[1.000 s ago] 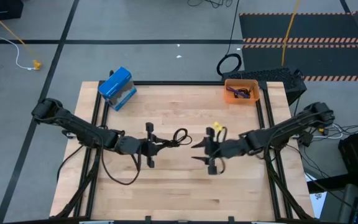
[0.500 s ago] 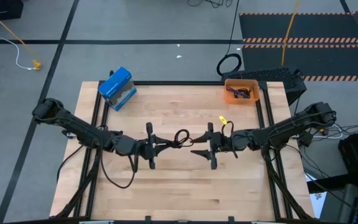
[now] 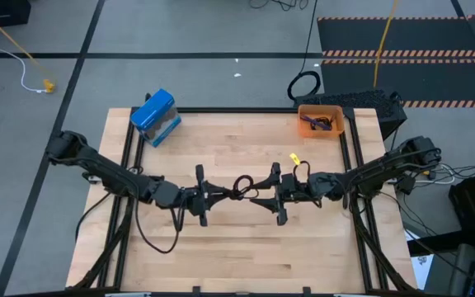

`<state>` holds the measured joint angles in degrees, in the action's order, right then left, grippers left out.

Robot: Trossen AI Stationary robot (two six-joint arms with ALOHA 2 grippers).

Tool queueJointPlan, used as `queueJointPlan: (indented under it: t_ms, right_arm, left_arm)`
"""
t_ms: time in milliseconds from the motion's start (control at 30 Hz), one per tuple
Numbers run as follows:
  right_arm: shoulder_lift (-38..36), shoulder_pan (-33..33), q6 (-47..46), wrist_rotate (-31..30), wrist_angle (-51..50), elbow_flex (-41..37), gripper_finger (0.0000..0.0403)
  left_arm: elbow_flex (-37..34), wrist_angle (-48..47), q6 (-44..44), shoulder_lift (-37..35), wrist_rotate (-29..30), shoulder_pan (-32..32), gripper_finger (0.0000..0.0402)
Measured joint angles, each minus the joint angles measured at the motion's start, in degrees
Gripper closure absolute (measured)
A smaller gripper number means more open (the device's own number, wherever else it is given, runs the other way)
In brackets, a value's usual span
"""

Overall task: Pick and place USB-C Cables
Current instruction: Put the black charger cable into the orange bin

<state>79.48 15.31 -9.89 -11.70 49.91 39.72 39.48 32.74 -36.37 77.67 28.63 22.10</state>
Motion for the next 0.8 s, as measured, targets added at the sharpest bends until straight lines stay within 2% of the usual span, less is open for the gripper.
queueJointPlan:
  t_ms: [333,800]
  right_arm:
    - [-0.1,0.0,1.5,1.5,2.4,0.0,0.0177]
    - [0.0,0.0,0.5,-0.5,5.6,0.0,0.0181]
  left_arm:
    - [0.0,2.6,-1.9,1.6,0.0,-0.7,0.0353]
    - [0.0,4.4,0.2,3.2,-0.1,-1.5,0.0353]
